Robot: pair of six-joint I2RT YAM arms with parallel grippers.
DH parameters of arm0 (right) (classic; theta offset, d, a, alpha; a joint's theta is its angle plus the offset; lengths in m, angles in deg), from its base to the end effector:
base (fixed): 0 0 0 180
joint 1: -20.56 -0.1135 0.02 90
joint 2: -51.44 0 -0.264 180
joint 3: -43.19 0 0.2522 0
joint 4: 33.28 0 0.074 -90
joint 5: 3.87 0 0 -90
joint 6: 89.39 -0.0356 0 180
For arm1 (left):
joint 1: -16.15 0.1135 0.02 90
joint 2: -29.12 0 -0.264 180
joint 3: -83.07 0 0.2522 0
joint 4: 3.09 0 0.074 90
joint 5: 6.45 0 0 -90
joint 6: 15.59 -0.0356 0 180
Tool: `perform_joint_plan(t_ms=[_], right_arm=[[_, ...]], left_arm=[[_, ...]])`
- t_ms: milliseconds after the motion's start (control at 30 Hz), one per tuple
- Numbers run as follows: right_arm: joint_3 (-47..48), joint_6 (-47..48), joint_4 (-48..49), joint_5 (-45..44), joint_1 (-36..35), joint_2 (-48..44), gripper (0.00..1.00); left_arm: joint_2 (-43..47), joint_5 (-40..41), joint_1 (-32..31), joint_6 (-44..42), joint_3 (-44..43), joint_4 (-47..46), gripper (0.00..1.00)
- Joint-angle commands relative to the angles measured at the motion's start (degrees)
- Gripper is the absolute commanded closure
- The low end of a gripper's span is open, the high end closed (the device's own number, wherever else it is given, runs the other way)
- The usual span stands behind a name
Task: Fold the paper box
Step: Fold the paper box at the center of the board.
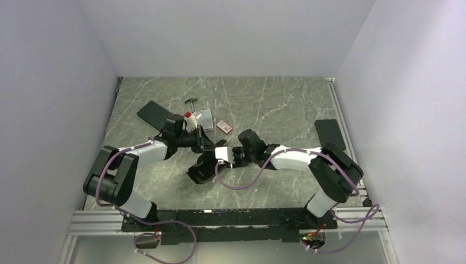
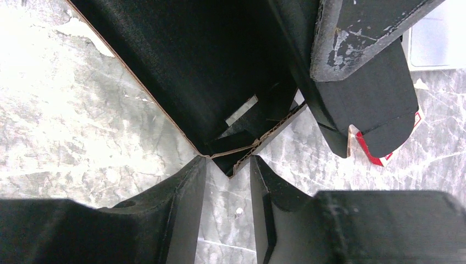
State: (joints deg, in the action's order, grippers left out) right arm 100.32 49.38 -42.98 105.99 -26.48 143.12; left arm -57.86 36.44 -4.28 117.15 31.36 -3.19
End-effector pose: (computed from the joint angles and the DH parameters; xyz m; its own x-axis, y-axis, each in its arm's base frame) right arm 0.2041 0.2369 0.1594 0.3290 -0.6847 -0.6504 -0.9206 -0.0790 -0.3825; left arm 0.2648 -0.1265 0.1749 -0.9386 -0.1433 -0.3140 0.2203 0.4513 -0.8647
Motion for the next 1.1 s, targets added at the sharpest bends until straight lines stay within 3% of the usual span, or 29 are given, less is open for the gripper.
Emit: perform_joint_plan(t_ms=[0,333,1067], right_arm=[[1.0,-0.84,4.31,2.67,-0.5,-1.07,0.64],[1.17,-0.61,4.82,2.02,-0.5,-0.22,0.71],[1.1,2.94,5.53,-0.25,-2.82,-0.8,0.77]], left_arm=[[0.92,0.66,-0.32,2.14,-0.63,-1.06,1.0],[0.03,-0.21,-0.32,5.77,1.41,-6.6,1.0],[-0.79,2.81,-0.32,9.95,3.14,-9.98,1.0]])
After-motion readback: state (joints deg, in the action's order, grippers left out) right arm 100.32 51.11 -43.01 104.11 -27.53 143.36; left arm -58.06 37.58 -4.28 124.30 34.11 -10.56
